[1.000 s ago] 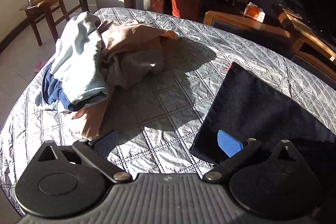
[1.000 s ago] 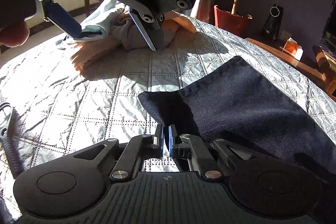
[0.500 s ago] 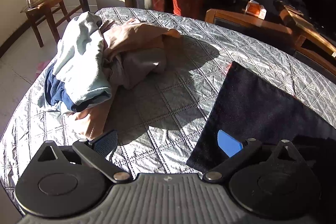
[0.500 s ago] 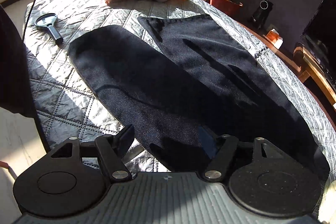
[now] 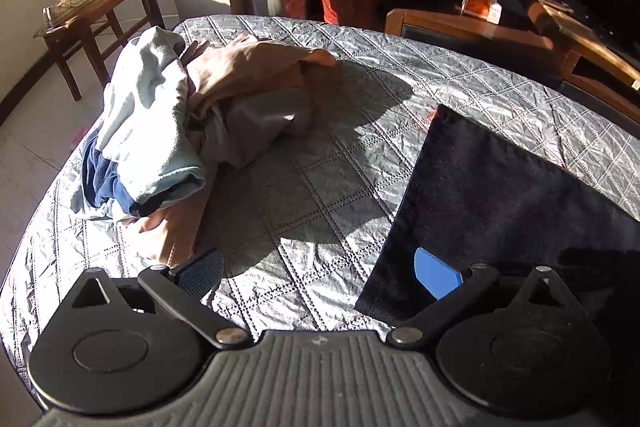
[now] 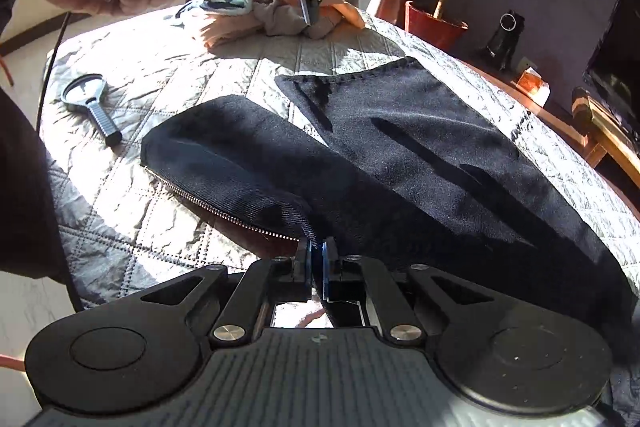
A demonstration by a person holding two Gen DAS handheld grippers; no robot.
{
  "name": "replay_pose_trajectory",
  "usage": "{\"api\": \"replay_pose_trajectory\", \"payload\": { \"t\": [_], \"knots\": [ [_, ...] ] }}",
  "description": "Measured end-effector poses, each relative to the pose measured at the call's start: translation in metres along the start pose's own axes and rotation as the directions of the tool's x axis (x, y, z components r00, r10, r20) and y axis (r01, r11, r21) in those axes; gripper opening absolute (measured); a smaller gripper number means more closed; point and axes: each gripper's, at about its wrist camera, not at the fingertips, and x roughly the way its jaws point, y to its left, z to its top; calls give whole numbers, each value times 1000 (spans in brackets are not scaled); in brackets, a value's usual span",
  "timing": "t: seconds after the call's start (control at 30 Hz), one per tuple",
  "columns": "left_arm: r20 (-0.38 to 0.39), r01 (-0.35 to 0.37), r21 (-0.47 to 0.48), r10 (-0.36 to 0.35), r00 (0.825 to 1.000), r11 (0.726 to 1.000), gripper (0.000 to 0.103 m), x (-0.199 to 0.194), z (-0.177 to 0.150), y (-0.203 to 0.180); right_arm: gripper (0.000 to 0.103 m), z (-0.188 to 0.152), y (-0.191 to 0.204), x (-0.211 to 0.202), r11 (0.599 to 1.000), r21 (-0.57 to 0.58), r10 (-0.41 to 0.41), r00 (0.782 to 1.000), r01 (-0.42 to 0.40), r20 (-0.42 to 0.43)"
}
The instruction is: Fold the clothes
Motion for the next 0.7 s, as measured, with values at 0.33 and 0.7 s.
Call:
{"api": "replay_pose_trajectory", "payload": {
  "t": [0.33,0.7],
  "knots": [
    [3,16,-32,-16,1000,999,102,-3,2,9,6,28,-23,-84,959,245,91,971,-145,222],
    [0,30,-47,-30,1000,998,102,-4,3,13,19,-4,27,-72,975,64,221,960,-213,-171]
  ]
}}
